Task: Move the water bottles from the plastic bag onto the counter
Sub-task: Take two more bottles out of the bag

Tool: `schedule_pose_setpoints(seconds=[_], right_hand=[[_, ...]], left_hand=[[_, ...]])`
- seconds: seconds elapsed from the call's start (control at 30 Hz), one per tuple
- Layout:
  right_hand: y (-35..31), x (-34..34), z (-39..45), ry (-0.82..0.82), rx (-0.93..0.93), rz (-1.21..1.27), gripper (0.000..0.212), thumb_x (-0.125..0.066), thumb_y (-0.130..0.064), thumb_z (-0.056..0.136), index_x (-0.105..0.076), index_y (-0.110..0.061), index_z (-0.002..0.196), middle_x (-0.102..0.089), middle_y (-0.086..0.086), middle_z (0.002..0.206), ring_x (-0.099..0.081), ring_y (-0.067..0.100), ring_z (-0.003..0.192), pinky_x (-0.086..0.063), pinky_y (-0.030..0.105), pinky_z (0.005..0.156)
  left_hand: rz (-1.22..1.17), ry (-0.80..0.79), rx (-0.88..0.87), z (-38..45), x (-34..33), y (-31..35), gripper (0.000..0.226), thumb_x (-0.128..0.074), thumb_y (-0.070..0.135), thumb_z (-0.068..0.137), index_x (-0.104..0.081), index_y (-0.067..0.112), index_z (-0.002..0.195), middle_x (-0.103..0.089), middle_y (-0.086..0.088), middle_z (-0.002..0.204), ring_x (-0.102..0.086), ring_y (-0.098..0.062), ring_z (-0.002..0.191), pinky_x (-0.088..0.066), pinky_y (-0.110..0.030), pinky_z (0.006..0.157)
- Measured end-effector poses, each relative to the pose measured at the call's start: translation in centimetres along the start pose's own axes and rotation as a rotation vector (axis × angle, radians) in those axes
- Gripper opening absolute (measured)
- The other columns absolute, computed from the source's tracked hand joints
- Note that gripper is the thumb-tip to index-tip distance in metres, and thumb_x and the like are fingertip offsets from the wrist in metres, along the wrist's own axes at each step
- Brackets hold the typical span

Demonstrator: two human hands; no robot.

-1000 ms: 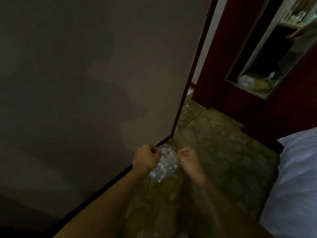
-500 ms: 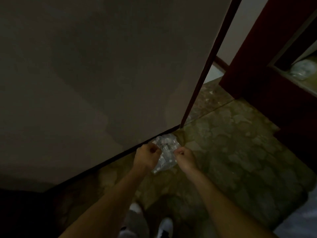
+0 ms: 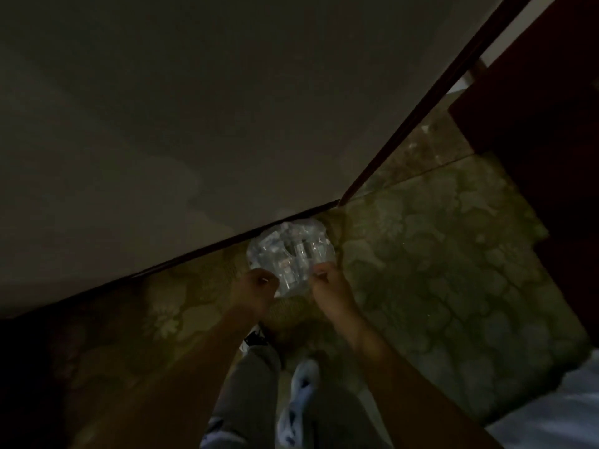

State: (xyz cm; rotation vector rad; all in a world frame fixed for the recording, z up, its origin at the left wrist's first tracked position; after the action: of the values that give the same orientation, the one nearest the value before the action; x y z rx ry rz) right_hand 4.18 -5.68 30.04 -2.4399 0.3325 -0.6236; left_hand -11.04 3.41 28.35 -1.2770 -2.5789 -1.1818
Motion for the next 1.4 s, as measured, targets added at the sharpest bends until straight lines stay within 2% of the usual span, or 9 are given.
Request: schedule_pose_setpoints(seconds=[0.23, 0.43, 0.63, 0.77, 0.93, 1.13, 1.23, 1.3, 1.4], right_hand=[[5.0, -3.3, 10.2, -0.108, -0.063, -0.091, 0.019, -0.05, -0.016, 0.096, -0.056, -0.016, 0.115, -0.057, 0.001, 0.099, -0.062, 0.023, 0.093, -0.055, 0.041, 0.09], [9.6, -5.5, 20.1, -0.149, 0.034, -0.176, 0.026, -0.045, -0.01, 0.099, -0.054, -0.015, 0.122, -0.06, 0.007, 0.108, -0.056, 0.013, 0.08, -0.044, 0.022, 0.061], [12.1, -8.3, 33.1, -0.127, 0.145, -0.277, 0.02, -0.047, -0.011, 0.098, -0.063, -0.012, 0.111, -0.063, 0.009, 0.108, -0.061, 0.024, 0.1, -0.052, 0.034, 0.085], [13.1, -10.7, 42.3, -0.097, 0.277, -0.405, 0.016, -0.053, -0.007, 0.094, -0.069, -0.009, 0.093, -0.068, 0.012, 0.096, -0.065, 0.026, 0.093, -0.052, 0.025, 0.074], [17.2, -14.4, 50.0, -0.243, 0.257, -0.552, 0.02, -0.067, 0.0, 0.085, -0.068, -0.016, 0.073, -0.07, 0.014, 0.089, -0.071, 0.033, 0.084, -0.059, 0.048, 0.082], [19.4, -18.4, 51.4, -0.518, 0.236, -0.627, 0.016, -0.07, -0.02, 0.088, -0.064, -0.018, 0.073, -0.062, -0.007, 0.048, -0.06, 0.009, 0.05, -0.048, 0.021, 0.051], [19.4, -19.4, 50.9, -0.584, 0.252, -0.616, 0.015, -0.065, -0.017, 0.091, -0.071, -0.007, 0.1, -0.073, 0.006, 0.087, -0.068, 0.02, 0.079, -0.056, 0.024, 0.074], [18.8, -19.4, 49.9, -0.586, 0.297, -0.686, 0.024, -0.058, -0.013, 0.095, -0.066, -0.001, 0.114, -0.064, 0.006, 0.098, -0.06, 0.014, 0.084, -0.045, 0.002, 0.063], [19.6, -20.0, 49.7, -0.643, 0.272, -0.645, 0.031, -0.054, -0.007, 0.096, -0.06, 0.003, 0.124, -0.058, 0.001, 0.093, -0.052, 0.006, 0.078, -0.038, -0.002, 0.047]], left_hand=[[-0.074, 0.046, 0.106, 7.9, -3.1, -4.5, 0.004, -0.059, 0.023, 0.096, -0.063, 0.022, 0.096, -0.069, -0.008, 0.102, -0.066, -0.021, 0.087, -0.056, -0.033, 0.075], [-0.101, 0.027, 0.146, 15.0, -7.6, -9.3, 0.018, -0.057, 0.023, 0.097, -0.065, 0.015, 0.111, -0.067, -0.006, 0.106, -0.063, -0.016, 0.087, -0.05, -0.024, 0.067], [0.006, -0.027, 0.111, 25.5, -11.0, -13.5, 0.026, -0.057, 0.024, 0.097, -0.062, 0.014, 0.121, -0.065, -0.008, 0.116, -0.064, -0.021, 0.097, -0.051, -0.029, 0.077], [0.129, 0.0, 0.089, 32.3, -11.3, -16.6, 0.028, -0.053, 0.016, 0.096, -0.063, 0.012, 0.122, -0.066, -0.011, 0.116, -0.065, -0.026, 0.098, -0.052, -0.033, 0.078], [0.366, -0.008, 0.052, 37.5, -13.1, -18.6, 0.033, -0.055, 0.023, 0.097, -0.059, 0.015, 0.128, -0.061, -0.009, 0.129, -0.06, -0.024, 0.113, -0.051, -0.037, 0.094], [0.567, -0.013, -0.044, 39.5, -15.2, -18.8, 0.037, -0.055, 0.028, 0.097, -0.055, 0.02, 0.133, -0.055, -0.006, 0.137, -0.055, -0.022, 0.12, -0.048, -0.033, 0.094], [0.58, -0.02, -0.062, 39.3, -15.3, -18.7, 0.038, -0.054, 0.029, 0.097, -0.054, 0.019, 0.134, -0.053, -0.007, 0.138, -0.055, -0.023, 0.12, -0.047, -0.033, 0.092], [0.579, -0.022, -0.07, 39.2, -15.3, -18.8, 0.039, -0.053, 0.031, 0.098, -0.054, 0.018, 0.135, -0.054, -0.007, 0.138, -0.055, -0.024, 0.12, -0.047, -0.034, 0.094], [0.572, -0.047, -0.066, 39.1, -15.5, -19.2, 0.039, -0.051, 0.032, 0.099, -0.053, 0.017, 0.135, -0.057, -0.007, 0.135, -0.056, -0.022, 0.118, -0.047, -0.032, 0.093]])
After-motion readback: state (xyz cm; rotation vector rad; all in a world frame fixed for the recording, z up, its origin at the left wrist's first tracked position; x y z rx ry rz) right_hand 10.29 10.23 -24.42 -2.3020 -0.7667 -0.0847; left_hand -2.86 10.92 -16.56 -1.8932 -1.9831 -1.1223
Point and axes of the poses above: each hand's wrist, its own z-axis towards the middle knuckle, its own x-axis out of the back of the hand, y = z × x, the point moved 9 cm from there along z, towards the middle knuckle
